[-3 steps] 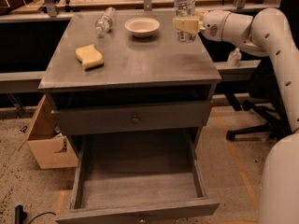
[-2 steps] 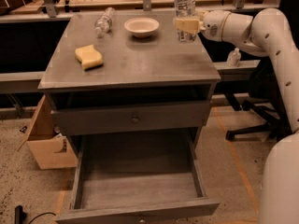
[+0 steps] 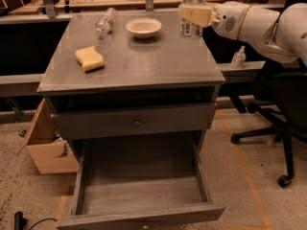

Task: Place blue plastic bottle into middle drawer

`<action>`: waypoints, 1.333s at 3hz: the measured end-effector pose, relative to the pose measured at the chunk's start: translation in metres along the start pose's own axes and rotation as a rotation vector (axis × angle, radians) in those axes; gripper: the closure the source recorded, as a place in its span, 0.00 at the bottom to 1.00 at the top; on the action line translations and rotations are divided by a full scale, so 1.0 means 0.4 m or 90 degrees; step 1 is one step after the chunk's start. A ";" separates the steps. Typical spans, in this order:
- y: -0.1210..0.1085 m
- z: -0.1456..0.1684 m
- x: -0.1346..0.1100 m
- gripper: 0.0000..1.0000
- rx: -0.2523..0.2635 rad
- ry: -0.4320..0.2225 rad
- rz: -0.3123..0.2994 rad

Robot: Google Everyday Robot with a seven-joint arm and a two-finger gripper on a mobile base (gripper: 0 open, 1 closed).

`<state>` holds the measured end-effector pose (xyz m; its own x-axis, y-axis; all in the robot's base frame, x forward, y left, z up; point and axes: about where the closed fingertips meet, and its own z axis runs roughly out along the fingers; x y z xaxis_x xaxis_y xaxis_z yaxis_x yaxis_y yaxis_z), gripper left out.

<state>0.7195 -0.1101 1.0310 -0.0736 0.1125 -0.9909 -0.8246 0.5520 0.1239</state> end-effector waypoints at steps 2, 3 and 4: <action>0.261 -0.127 0.014 1.00 0.015 0.023 0.127; 0.450 -0.160 0.262 1.00 -0.090 0.180 0.193; 0.560 -0.186 0.367 1.00 -0.190 0.270 0.183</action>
Offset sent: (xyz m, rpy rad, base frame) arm -0.2231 0.0729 -0.1282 -0.0570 0.5463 0.2062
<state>0.4822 -0.0316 0.9094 -0.4853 -0.1506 -0.8613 -0.8554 0.2857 0.4320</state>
